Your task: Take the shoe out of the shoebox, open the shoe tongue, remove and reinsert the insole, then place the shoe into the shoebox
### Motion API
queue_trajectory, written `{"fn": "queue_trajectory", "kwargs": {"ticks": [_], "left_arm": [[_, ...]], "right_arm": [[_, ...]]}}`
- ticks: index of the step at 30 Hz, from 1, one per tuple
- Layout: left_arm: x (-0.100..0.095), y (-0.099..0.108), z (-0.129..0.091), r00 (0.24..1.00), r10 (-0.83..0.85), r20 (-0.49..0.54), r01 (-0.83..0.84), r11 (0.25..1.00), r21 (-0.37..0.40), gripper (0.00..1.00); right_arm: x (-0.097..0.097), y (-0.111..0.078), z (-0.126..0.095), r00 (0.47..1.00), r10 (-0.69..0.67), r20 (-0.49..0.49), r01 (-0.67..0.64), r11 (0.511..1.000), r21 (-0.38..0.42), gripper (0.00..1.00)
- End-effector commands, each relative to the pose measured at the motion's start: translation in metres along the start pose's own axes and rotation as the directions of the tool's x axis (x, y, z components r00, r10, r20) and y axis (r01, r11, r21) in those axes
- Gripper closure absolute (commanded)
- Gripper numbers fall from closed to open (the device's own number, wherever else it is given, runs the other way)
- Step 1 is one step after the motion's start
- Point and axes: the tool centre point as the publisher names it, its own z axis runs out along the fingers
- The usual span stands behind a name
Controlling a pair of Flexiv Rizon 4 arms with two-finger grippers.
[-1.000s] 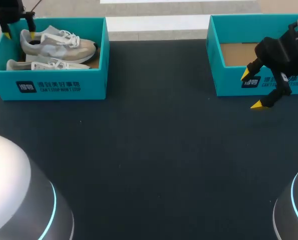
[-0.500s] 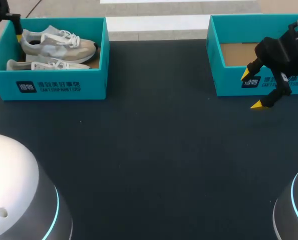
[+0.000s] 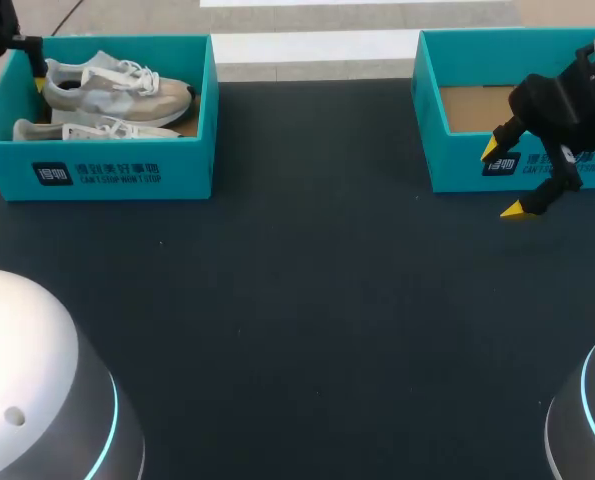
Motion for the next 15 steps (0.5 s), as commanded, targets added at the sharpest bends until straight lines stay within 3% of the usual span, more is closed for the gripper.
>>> {"fn": "queue_trajectory", "kwargs": {"ticks": [1, 5, 11, 15], "left_arm": [[-0.002, -0.017, -0.003, 1.000, 0.005, -0.002, -0.005, 1.000, -0.001, 0.00], [-0.016, -0.042, -0.007, 1.000, 0.007, -0.013, -0.007, 1.000, 0.006, 0.00], [-0.029, -0.063, -0.003, 0.999, 0.018, -0.029, -0.018, 1.000, -0.012, 0.00], [-0.032, -0.071, 0.004, 0.999, 0.012, -0.031, -0.012, 1.000, 0.004, 0.28]], "right_arm": [[-0.001, 0.001, 0.001, 1.000, 0.001, -0.002, -0.001, 1.000, 0.003, 0.00], [-0.001, 0.001, 0.001, 1.000, 0.001, -0.002, -0.001, 1.000, 0.003, 0.00], [-0.001, 0.001, 0.001, 1.000, 0.001, -0.002, -0.001, 1.000, 0.003, 0.00], [-0.001, 0.001, 0.001, 1.000, 0.001, -0.002, -0.001, 1.000, 0.003, 0.00]]}}
